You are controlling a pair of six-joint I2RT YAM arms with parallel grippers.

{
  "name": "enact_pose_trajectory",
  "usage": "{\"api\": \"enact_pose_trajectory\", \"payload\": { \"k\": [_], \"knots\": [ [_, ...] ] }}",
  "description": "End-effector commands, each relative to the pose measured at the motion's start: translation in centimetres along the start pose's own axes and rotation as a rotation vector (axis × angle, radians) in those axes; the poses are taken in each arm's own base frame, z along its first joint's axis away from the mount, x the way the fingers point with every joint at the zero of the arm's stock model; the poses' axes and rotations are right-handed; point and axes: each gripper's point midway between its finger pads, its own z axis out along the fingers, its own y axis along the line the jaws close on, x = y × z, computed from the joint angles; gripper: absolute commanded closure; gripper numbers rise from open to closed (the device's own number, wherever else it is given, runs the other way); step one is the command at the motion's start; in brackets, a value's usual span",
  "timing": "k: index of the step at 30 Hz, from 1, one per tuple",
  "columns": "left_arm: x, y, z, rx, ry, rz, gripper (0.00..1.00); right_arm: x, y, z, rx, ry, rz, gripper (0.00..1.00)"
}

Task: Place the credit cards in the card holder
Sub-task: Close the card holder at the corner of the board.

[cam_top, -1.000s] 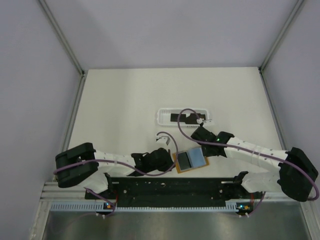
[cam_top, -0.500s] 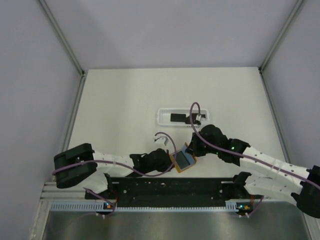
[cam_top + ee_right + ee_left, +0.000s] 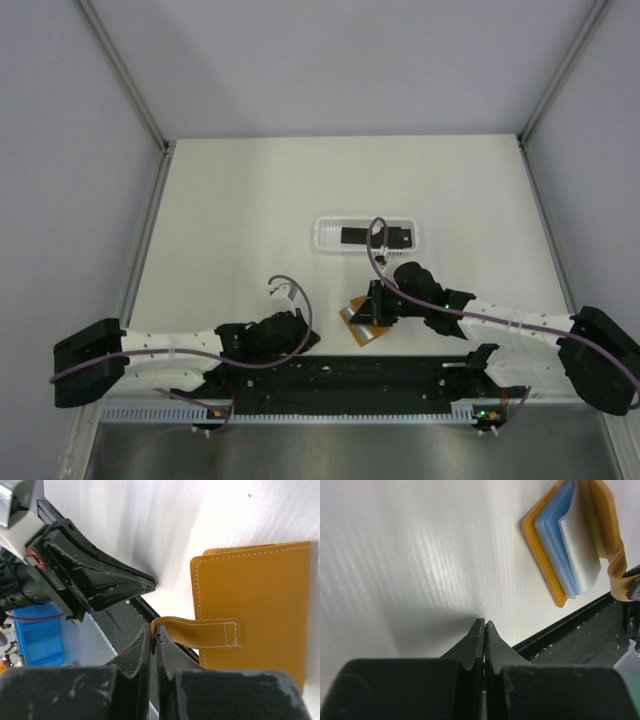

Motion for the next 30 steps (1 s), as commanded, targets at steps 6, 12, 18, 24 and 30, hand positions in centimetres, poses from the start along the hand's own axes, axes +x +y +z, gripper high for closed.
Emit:
{"api": "enact_pose_trajectory", "payload": {
  "k": [6,12,18,24,30],
  "knots": [
    [-1.1,3.1,-1.6,-0.125,-0.052,0.062,1.0,1.7,0.5,3.4,-0.086,0.053,0.032,1.0],
    [-0.9,3.3,-1.6,-0.131,-0.042,0.044,1.0,3.1,-0.4,5.6,-0.058,0.113,0.02,1.0],
    [-1.2,3.4,-1.9,-0.129,-0.06,0.04,1.0,2.5,0.5,5.1,-0.055,0.1,-0.049,0.72],
    [-1.8,3.2,-2.2,-0.142,-0.07,0.066,1.0,-0.1,3.3,2.7,-0.052,0.047,-0.164,0.53],
    [-2.2,2.4,-2.5,-0.134,-0.071,0.084,0.99,-3.4,5.3,-0.9,0.002,-0.068,-0.267,0.48]
  ]
}}
